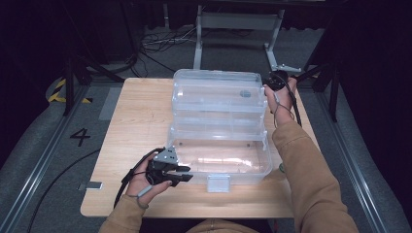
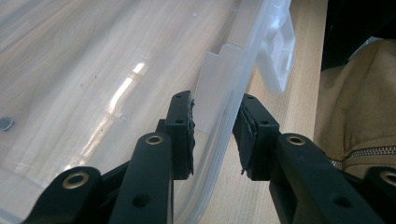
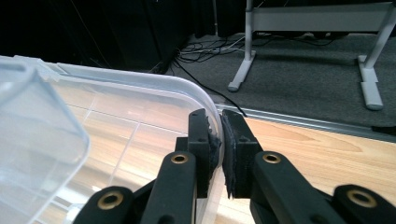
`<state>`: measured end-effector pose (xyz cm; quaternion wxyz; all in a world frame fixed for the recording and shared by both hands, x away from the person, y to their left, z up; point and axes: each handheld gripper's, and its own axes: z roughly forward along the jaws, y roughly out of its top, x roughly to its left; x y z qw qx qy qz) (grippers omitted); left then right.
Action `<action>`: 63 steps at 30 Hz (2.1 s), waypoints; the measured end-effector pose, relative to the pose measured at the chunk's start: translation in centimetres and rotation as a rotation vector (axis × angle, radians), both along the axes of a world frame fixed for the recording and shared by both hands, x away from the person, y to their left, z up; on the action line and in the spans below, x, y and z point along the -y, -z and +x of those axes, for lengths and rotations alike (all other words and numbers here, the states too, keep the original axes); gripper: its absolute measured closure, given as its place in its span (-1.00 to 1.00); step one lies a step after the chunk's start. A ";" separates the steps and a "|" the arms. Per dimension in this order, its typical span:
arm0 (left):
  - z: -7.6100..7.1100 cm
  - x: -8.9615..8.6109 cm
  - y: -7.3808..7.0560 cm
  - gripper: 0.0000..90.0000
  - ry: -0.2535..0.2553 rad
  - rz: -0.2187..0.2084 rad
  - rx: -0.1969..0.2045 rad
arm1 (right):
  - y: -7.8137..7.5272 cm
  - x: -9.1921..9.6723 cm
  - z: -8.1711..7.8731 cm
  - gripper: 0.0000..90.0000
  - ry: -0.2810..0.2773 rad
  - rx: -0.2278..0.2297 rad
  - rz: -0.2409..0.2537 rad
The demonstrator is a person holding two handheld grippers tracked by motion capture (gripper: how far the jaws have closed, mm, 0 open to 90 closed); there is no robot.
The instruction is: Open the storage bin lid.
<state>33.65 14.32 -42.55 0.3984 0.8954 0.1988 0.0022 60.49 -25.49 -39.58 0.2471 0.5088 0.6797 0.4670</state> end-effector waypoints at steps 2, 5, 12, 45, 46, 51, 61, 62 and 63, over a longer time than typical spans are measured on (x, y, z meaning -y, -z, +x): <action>0.0 0.0 0.0 0.54 0.001 -0.001 0.000 | 0.2 -0.1 0.1 0.85 -0.001 -0.001 -0.019; 0.0 0.0 0.0 0.53 -0.001 -0.004 -0.004 | 0.6 -0.2 0.2 0.84 -0.002 -0.004 -0.036; 0.0 0.0 0.0 0.53 0.000 -0.004 -0.003 | 1.3 -0.2 0.4 0.81 -0.012 0.010 -0.063; 1.0 -2.0 -3.4 0.01 -0.059 -0.089 -0.045 | -3.0 5.1 -6.3 -0.02 -0.022 0.062 -0.137; 1.0 -2.4 -3.6 0.00 -0.072 -0.094 -0.039 | -3.2 5.4 -6.8 -0.01 -0.040 0.061 -0.136; 1.3 -3.6 -4.3 -0.10 -0.137 -0.106 -0.029 | -3.6 6.4 -9.5 -0.17 -0.100 0.074 -0.122; 1.9 -5.2 -5.0 -0.22 -0.218 -0.124 0.027 | -3.3 6.6 -14.4 -0.61 -0.181 0.146 -0.072; 1.9 -5.4 -5.1 -0.22 -0.227 -0.126 0.028 | -3.3 6.5 -14.7 -0.48 -0.199 0.144 -0.076; 2.0 -5.6 -5.1 -0.23 -0.233 -0.128 0.029 | -3.3 6.4 -15.0 -0.37 -0.217 0.151 -0.085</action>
